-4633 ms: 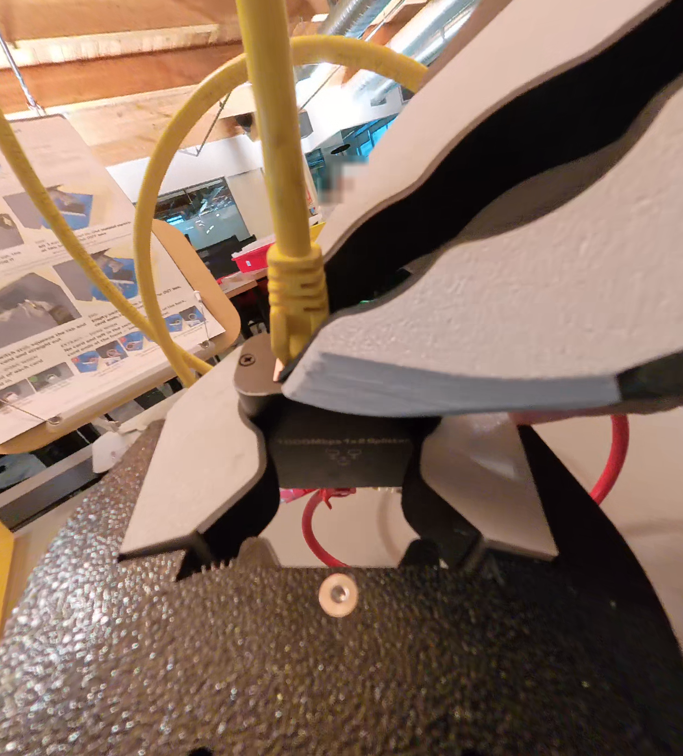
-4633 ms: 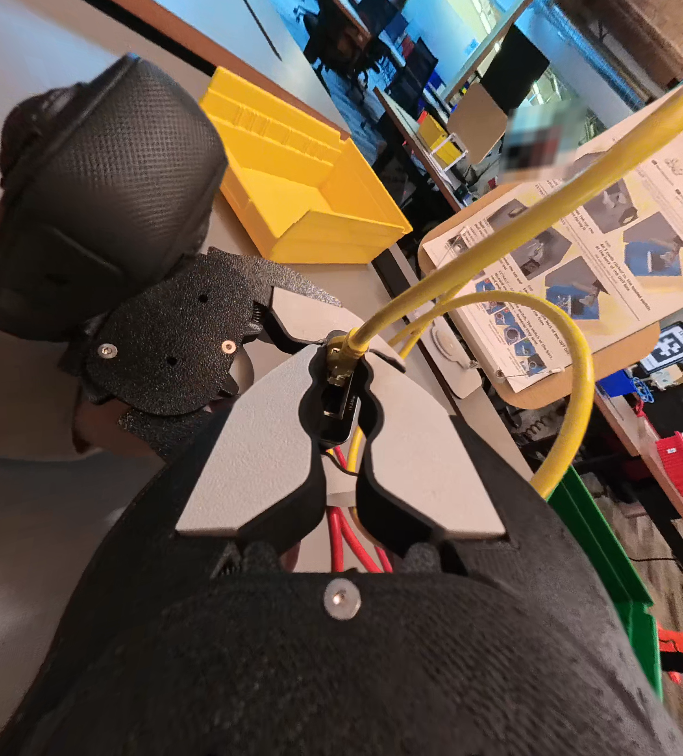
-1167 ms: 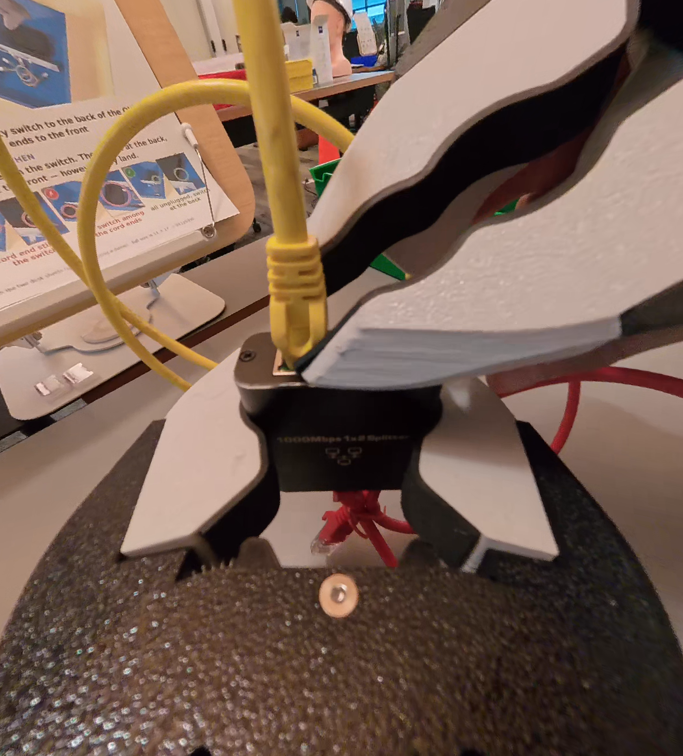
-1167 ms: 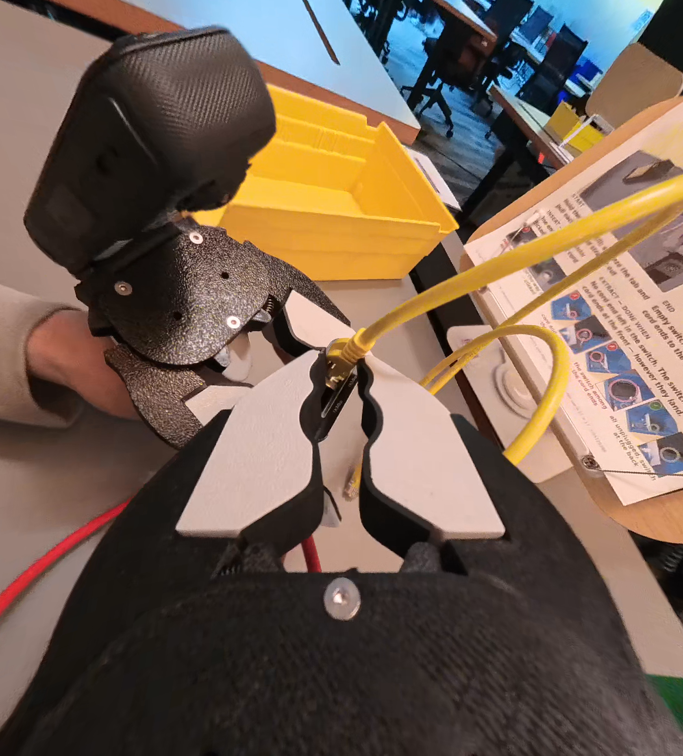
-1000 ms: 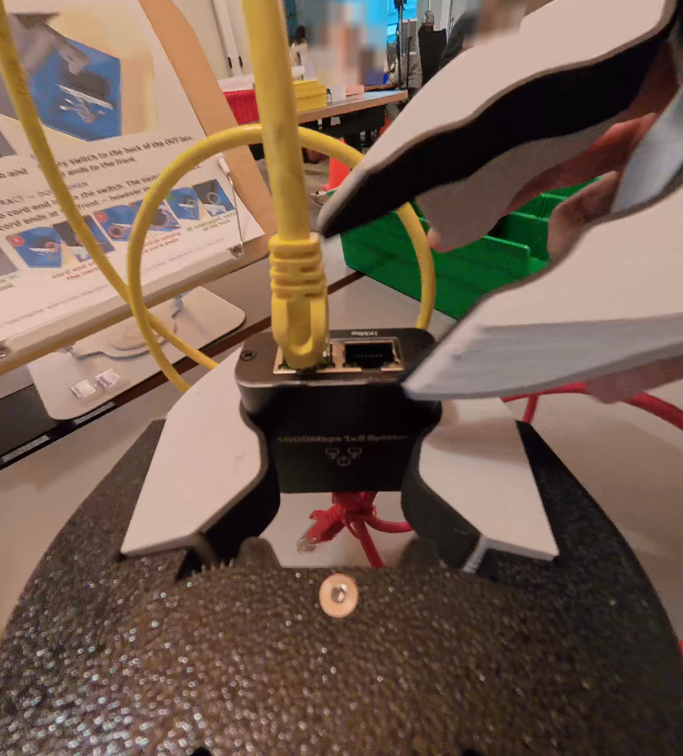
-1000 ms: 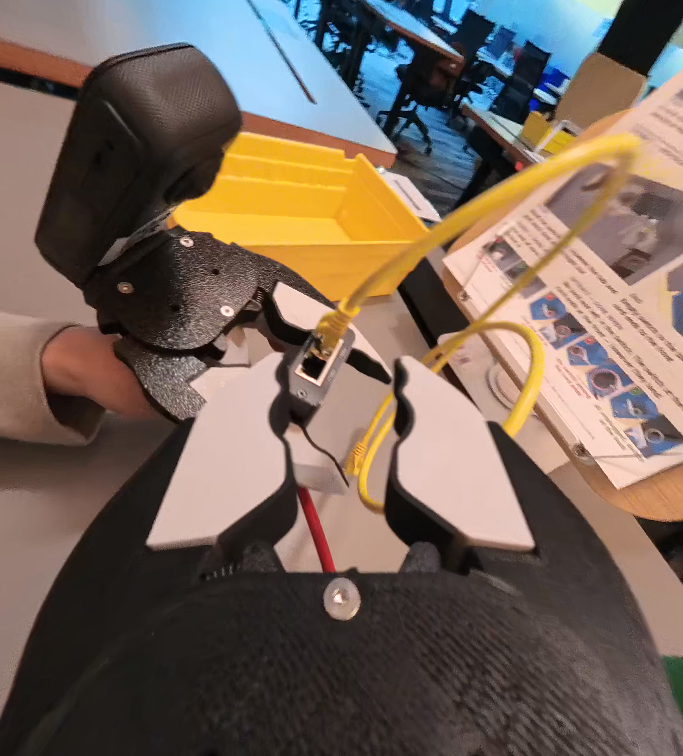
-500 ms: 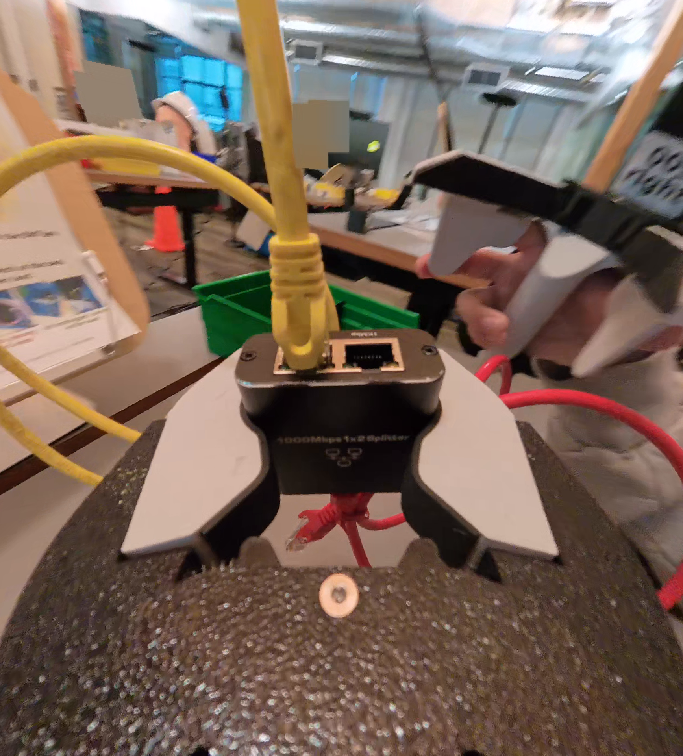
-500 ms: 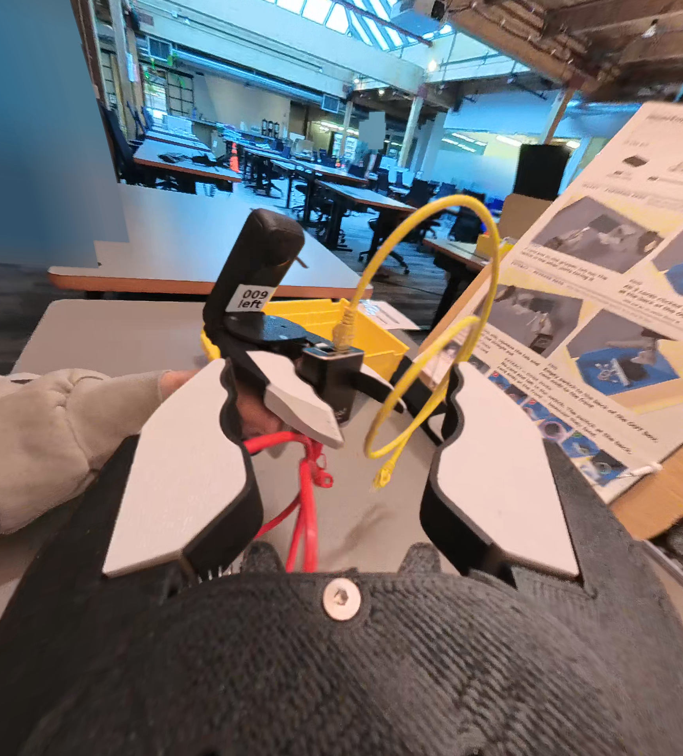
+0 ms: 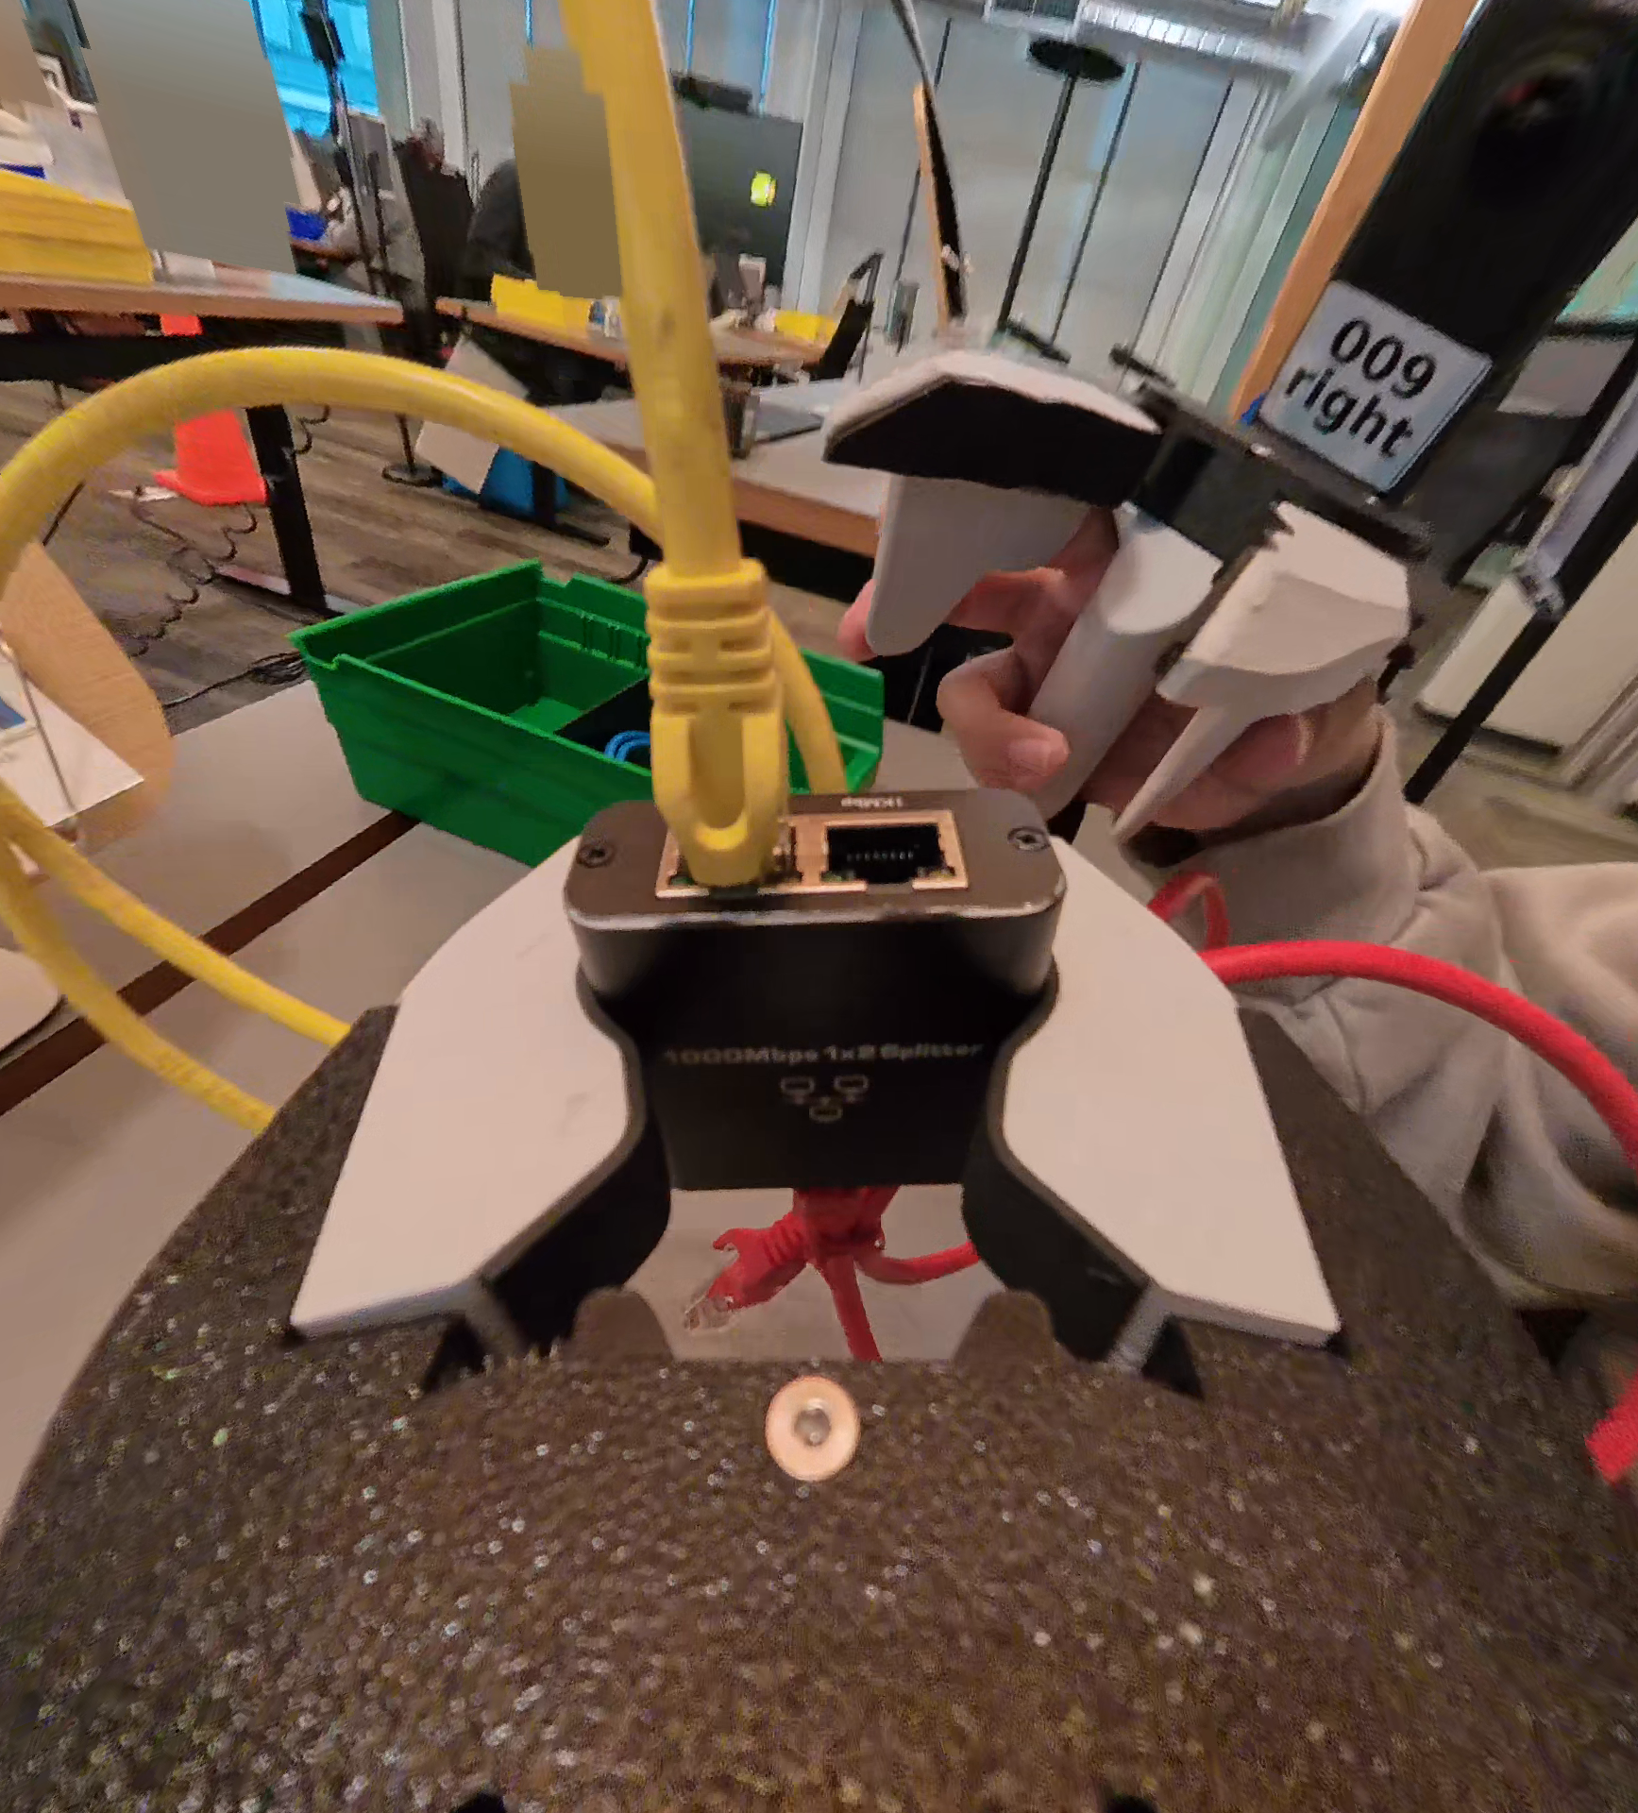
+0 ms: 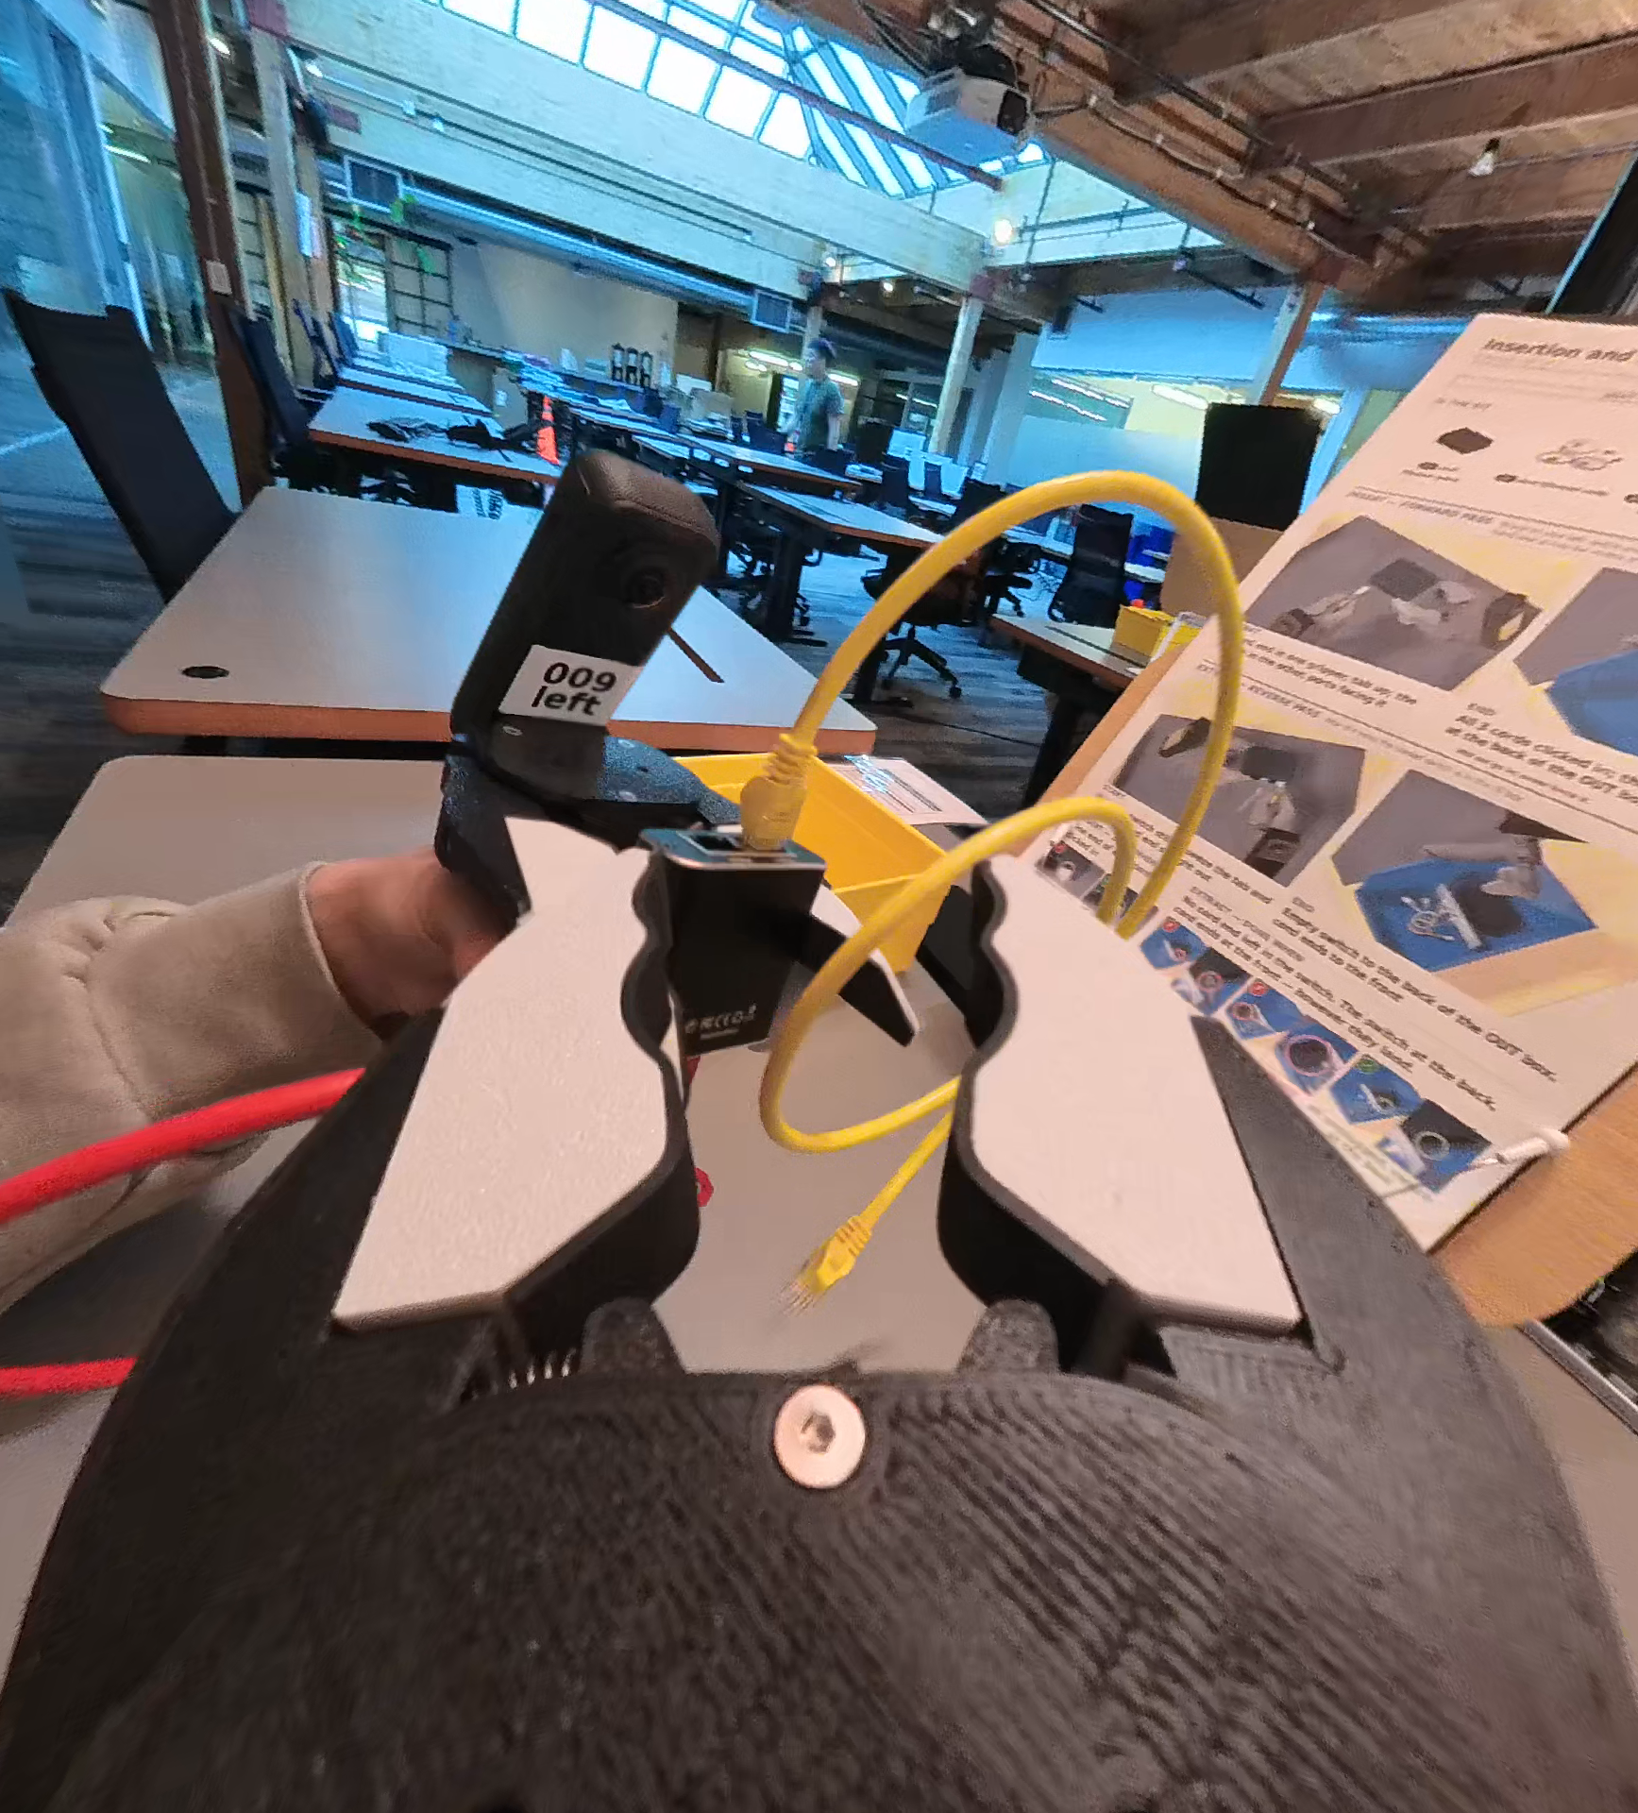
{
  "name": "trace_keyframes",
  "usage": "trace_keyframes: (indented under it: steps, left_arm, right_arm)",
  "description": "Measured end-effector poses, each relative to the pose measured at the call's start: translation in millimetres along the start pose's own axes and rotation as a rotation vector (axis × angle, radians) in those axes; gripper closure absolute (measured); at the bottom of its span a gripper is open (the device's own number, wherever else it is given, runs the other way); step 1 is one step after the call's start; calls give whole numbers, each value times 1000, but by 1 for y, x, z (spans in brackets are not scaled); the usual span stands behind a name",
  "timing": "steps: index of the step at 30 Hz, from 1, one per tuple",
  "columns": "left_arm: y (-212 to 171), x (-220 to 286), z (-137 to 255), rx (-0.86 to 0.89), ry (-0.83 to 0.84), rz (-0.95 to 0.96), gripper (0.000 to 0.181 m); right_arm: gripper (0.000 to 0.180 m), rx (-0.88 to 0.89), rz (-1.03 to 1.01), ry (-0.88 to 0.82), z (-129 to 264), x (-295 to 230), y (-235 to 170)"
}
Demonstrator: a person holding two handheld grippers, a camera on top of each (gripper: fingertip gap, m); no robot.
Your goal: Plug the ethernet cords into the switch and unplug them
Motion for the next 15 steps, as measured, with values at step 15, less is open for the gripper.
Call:
trace_keyframes:
  steps: [15]
  left_arm:
    - [-29,25,-23,-242,-129,-84,105]
  right_arm:
    - [158,-5,-52,131,-13,-5,-22]
Point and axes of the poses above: each gripper's, where its closed fingertips meet, z back along the fingers, y out of its top, x = y × z across the jaws, the point moved 4 cm from there along z, back along the fingers, and after that the axes turned 2 degrees about x, right-handed, at the moved point
